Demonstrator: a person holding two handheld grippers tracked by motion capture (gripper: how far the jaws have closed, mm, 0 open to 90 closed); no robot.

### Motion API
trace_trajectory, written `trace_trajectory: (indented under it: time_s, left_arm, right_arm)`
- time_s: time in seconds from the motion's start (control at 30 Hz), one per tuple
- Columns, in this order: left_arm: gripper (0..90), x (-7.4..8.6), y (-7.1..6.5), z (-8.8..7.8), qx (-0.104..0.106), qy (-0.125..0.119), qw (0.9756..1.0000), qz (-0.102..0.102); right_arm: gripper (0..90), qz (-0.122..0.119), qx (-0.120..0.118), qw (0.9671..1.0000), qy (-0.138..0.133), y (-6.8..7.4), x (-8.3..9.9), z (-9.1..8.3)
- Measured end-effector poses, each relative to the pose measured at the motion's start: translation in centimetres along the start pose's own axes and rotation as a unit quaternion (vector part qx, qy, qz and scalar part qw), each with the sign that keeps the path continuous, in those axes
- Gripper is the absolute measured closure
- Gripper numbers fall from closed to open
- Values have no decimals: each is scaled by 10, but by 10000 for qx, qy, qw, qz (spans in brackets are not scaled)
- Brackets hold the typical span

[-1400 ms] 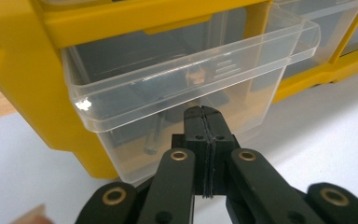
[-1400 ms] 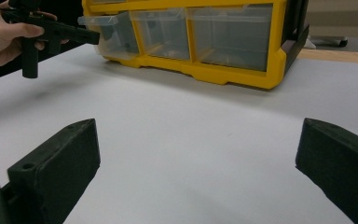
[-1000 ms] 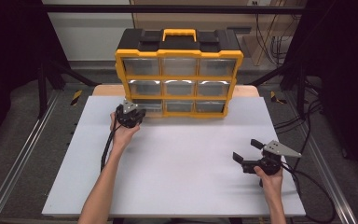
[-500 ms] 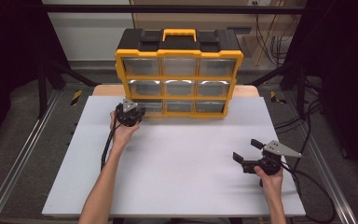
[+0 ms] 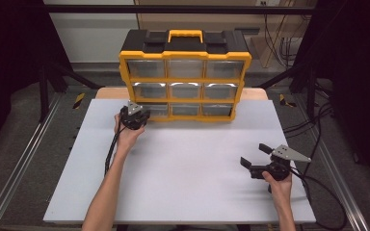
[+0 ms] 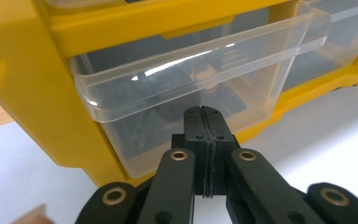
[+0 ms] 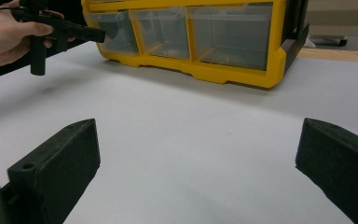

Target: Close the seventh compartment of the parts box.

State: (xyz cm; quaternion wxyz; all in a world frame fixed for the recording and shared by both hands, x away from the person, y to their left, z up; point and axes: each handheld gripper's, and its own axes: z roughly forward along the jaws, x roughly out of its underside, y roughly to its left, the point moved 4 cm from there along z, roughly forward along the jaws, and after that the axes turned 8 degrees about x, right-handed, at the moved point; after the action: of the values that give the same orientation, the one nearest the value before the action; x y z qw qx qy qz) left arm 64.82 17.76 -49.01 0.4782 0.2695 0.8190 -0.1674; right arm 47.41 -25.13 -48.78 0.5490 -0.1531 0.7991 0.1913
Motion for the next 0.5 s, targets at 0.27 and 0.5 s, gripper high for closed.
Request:
trace_trajectory:
  time_s: [0.27, 0.5]
  left_arm:
    - [890, 1, 1, 4, -30, 17, 10000, 12]
    - [890, 1, 1, 8, -34, 15, 10000, 5]
  right_arm:
    - [4, -17, 9, 10000, -24, -1, 0, 0]
    - [4, -2, 3, 10000, -15, -1, 0, 0]
